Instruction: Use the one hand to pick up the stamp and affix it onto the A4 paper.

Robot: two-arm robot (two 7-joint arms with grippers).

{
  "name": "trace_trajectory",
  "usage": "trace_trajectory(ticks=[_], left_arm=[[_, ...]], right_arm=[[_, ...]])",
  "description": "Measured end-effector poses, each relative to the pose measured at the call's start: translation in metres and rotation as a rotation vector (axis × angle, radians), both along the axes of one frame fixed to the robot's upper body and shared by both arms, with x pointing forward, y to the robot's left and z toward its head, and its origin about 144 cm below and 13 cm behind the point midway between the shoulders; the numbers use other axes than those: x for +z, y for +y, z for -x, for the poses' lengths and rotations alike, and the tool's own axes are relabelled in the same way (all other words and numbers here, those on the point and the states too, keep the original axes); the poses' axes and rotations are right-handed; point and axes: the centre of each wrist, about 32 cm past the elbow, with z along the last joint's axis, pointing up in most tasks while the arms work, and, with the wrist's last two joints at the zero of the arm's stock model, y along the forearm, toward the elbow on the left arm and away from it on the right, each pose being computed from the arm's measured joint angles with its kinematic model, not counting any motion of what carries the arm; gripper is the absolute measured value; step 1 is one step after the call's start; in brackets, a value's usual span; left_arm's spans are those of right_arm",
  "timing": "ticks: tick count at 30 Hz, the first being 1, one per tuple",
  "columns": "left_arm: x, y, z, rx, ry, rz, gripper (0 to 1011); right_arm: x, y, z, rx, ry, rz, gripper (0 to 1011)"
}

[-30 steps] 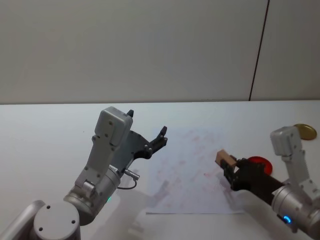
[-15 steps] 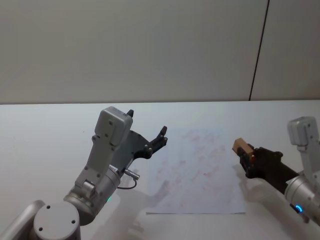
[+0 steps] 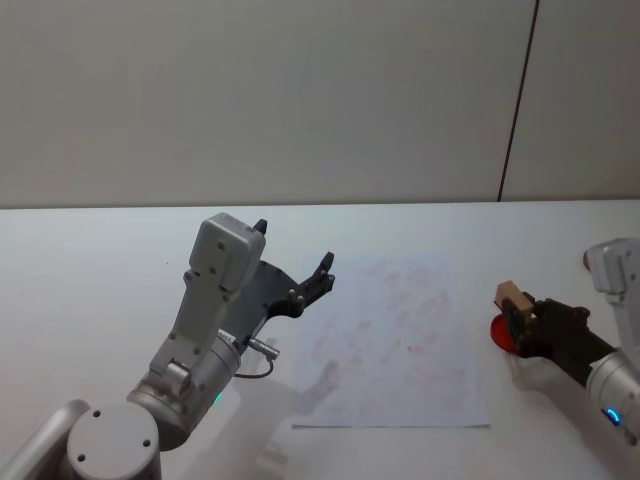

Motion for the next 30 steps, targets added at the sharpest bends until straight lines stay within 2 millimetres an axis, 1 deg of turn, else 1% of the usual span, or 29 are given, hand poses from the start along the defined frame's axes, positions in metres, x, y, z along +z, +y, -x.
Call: trace_trajectory(ticks=[13, 30], left_arm=[[0.0, 0.0, 0.0, 0.0, 0.0, 0.0, 993], [0.0, 0.0, 0.0, 0.0, 0.0, 0.0, 993]], right_arm=[[-0.006, -0.007, -0.004, -0.03, 0.017, 0.019, 219], [-0.01, -0.011, -0.004, -0.022, 0.05, 0.014, 220]])
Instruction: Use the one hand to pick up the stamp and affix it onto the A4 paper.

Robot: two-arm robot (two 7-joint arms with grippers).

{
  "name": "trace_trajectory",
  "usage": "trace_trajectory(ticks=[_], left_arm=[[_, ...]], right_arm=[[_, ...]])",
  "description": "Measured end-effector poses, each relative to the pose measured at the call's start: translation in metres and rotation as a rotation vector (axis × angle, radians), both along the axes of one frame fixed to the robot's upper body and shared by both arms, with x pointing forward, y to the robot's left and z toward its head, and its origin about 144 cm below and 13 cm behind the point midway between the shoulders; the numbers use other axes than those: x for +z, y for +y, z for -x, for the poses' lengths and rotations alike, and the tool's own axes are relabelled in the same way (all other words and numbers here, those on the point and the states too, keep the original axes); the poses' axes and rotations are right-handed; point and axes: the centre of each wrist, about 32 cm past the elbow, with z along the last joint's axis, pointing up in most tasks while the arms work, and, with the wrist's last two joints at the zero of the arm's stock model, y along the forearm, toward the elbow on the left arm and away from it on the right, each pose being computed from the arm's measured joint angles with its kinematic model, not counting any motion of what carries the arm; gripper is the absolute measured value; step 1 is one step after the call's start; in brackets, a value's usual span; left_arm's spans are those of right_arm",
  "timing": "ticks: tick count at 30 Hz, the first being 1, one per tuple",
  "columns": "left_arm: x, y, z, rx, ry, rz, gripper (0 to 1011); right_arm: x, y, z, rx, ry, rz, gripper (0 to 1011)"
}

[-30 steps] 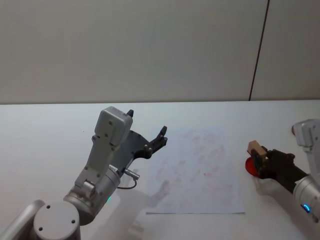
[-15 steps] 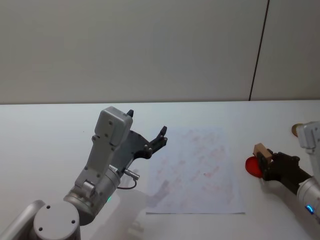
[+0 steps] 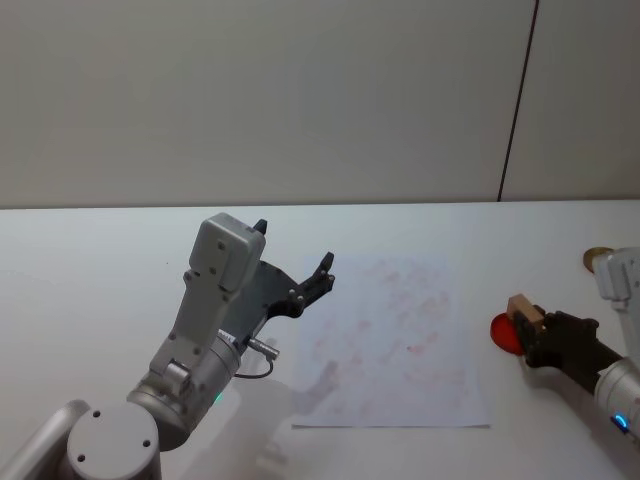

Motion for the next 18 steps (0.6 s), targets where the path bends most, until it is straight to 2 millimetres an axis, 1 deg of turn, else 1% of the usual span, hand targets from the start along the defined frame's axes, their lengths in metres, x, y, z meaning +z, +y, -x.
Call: trace_trajectory(ticks=[3, 5, 7, 8, 11, 13, 14, 17, 18], left_arm=[[0.0, 0.0, 0.0, 0.0, 0.0, 0.0, 993], [0.0, 0.0, 0.0, 0.0, 0.0, 0.0, 993], [0.0, 0.0, 0.0, 0.0, 0.0, 0.0, 993], [0.0, 0.0, 0.0, 0.0, 0.0, 0.0, 993], [0.0, 0.0, 0.0, 0.0, 0.0, 0.0, 993], [0.0, 0.0, 0.0, 0.0, 0.0, 0.0, 993], [0.0, 0.0, 0.0, 0.0, 0.0, 0.0, 993], [0.0, 0.0, 0.0, 0.0, 0.0, 0.0, 993], [0.0, 0.0, 0.0, 0.0, 0.0, 0.0, 993]], right_arm=[[-0.0006, -0.0003, -0.0004, 0.0, 0.006, 0.0, 222], [-0.0007, -0.0004, -0.0005, 0.0, 0.008, -0.001, 275], [-0.001, -0.0005, -0.0006, 0.0, 0.01, -0.002, 304], [-0.0012, -0.0005, -0.0006, 0.0, 0.011, -0.003, 373], [-0.0013, -0.0006, -0.0007, 0.0, 0.012, -0.006, 435], [-0.0012, -0.0006, -0.0007, 0.0, 0.009, -0.009, 507], [-0.0012, -0.0006, -0.0007, 0.0, 0.009, -0.01, 578], [-0.0002, -0.0005, -0.0007, 0.001, -0.001, -0.014, 636], [0.0006, -0.0003, -0.0003, 0.002, -0.008, -0.017, 703]])
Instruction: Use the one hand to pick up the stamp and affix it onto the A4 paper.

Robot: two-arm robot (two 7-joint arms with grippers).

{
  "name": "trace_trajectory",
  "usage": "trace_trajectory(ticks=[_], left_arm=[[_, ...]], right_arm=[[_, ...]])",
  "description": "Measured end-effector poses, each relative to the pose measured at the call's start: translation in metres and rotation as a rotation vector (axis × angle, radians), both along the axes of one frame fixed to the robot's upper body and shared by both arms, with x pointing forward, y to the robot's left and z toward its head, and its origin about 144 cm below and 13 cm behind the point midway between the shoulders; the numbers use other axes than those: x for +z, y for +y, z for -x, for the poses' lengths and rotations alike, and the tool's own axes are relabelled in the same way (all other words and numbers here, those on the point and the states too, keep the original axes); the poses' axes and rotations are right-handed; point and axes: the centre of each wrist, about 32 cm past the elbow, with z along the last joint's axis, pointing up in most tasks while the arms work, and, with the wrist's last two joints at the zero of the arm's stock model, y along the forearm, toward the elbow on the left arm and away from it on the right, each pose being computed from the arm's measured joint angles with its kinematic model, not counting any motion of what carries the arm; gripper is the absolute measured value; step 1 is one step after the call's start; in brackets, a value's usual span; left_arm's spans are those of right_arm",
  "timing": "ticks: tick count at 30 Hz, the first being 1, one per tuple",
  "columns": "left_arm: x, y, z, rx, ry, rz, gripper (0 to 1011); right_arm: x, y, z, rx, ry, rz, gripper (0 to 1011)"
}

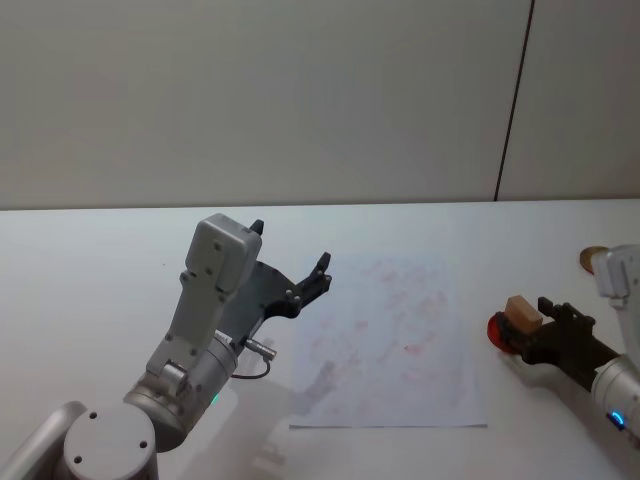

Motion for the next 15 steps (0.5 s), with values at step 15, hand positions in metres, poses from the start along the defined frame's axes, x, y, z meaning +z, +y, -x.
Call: trace_trajectory(ticks=[15], left_arm=[[0.0, 0.0, 0.0, 0.0, 0.0, 0.0, 993]], right_arm=[[0.012, 0.003, 0.01, -0.003, -0.107, -0.031, 1001]])
